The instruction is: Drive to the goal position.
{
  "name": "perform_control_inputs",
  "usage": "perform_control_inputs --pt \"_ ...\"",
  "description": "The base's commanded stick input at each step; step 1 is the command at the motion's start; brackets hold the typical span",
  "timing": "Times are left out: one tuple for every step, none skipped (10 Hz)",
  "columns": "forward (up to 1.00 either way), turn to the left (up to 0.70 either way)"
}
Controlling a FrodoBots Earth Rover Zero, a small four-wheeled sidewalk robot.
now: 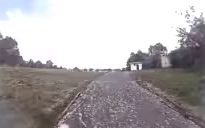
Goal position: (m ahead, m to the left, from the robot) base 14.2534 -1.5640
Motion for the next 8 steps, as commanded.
perform_control_inputs --pt "1.00 0.00" --pt "1.00 0.00" --pt "1.00 0.00" --pt "1.00 0.00" --pt "1.00 0.00" --pt "1.00 -0.09" --pt "1.00 -0.24" --pt "1.00 -0.39"
